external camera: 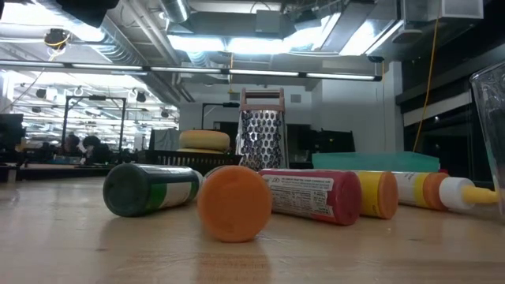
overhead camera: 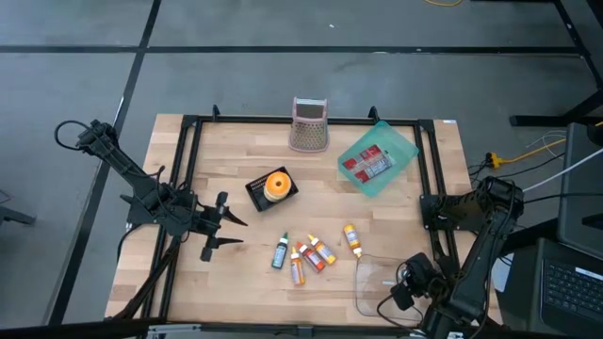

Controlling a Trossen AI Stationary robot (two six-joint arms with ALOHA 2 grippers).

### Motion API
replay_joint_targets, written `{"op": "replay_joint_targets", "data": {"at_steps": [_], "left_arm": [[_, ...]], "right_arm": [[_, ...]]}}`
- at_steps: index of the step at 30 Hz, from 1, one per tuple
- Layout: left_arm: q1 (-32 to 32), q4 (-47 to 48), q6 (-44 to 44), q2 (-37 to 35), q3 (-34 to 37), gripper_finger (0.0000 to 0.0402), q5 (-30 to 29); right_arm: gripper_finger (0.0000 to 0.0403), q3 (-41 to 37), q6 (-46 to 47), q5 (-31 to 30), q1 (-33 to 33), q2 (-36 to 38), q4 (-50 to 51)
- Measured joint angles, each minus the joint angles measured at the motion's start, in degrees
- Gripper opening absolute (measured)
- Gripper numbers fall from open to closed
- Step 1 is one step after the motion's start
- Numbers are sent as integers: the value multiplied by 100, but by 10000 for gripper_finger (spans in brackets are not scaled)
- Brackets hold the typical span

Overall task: Pick & Place Food Item
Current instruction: Put the left green food coloring bottle into the transparent bin, then put the green food coloring bottle into the transparent bin

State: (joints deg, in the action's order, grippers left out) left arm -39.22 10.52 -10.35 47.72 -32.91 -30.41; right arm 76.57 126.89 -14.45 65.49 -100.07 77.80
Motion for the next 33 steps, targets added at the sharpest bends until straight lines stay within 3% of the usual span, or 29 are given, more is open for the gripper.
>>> {"op": "replay_joint_targets", "data": {"at_steps": [8,14,18,33], "left_arm": [[0,0,0,0,0,203,4],[0,0,-2,0,0,203,4],[0,3,-37,2,1,203,7],[0,13,-44,2,2,203,7]], "right_arm": [[42,-31,0,-1,0,10,-38],[142,-24,0,52,-2,-9,-132],[181,47,-4,156,-2,-26,31],[176,324,-2,161,-2,-22,462]]}}
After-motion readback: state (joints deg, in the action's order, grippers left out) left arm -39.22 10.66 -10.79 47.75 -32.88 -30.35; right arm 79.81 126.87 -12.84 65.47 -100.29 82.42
